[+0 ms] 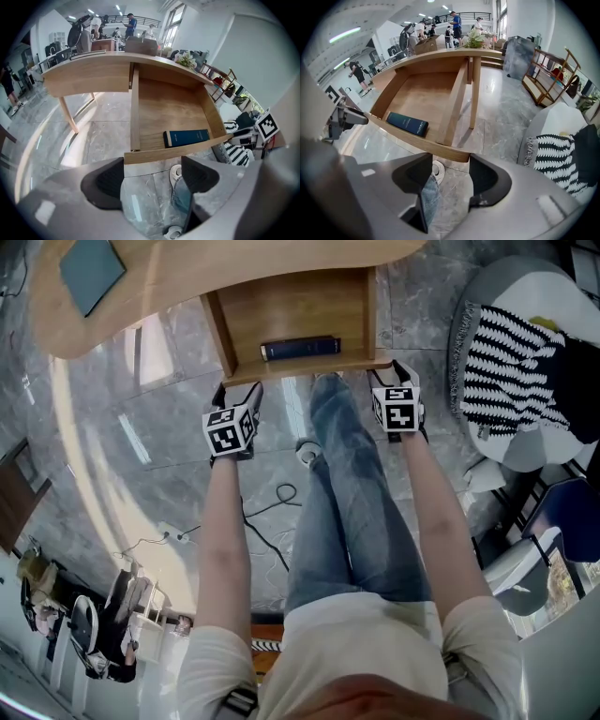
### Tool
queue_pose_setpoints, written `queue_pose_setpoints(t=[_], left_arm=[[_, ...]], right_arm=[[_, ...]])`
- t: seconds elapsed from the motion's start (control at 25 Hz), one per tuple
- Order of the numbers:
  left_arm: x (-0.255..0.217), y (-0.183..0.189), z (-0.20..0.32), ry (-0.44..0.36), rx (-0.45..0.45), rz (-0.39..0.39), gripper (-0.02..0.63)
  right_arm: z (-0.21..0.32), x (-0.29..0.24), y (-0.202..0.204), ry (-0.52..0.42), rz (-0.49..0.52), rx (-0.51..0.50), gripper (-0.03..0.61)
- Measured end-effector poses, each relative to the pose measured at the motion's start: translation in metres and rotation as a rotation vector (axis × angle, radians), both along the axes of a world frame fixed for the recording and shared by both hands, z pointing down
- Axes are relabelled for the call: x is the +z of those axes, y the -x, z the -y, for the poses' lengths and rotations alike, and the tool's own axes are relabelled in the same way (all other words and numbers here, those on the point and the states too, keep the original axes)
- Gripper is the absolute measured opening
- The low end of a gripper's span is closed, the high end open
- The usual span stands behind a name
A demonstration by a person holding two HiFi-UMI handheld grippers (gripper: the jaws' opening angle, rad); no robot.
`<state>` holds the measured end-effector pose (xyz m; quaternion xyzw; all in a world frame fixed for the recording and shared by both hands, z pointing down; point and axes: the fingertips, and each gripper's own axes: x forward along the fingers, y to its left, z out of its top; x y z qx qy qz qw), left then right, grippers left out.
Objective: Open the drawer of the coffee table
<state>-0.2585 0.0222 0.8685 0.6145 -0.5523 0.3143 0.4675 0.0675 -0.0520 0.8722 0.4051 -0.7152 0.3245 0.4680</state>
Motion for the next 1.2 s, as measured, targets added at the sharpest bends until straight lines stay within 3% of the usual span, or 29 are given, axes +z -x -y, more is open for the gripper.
queue_pose_setpoints(t=[0.12, 0.32, 0.36, 0.44, 0.68, 0.88, 1.2], left_arm=[[-0.012, 0.003, -0.002, -0.036, -0.024, 0.003, 0.39], [-0.034, 0.003, -0.011, -0.092, -0.05, 0.031, 0.388], [-0.04, 0.003, -0.012, -0.11, -0.06, 0.041, 0.37], [-0.055, 0.005, -0.016, -0.149, -0.093, 0.056, 0.274], [-0.106, -0.001, -0.03, -0.26, -0.173, 0.065, 0.128], [-0.16, -0.014, -0.04, -0.347, -0.243, 0.001, 0.007], [-0.245, -0.041, -0.068, -0.411, -0.25, -0.034, -0.003]], right_arm=[[-0.003, -0.013, 0.001, -0.045, 0.012, 0.016, 0.218], [-0.012, -0.039, 0.002, -0.131, 0.041, 0.06, 0.103], [-0.014, -0.045, 0.002, -0.146, 0.04, 0.069, 0.07], [-0.02, -0.058, 0.004, -0.171, 0.051, 0.084, 0.0], [-0.042, -0.111, 0.019, -0.245, 0.141, 0.069, 0.0], [-0.057, -0.178, 0.032, -0.317, 0.245, 0.09, -0.002], [-0.092, -0.282, 0.06, -0.419, 0.362, -0.023, -0.002]])
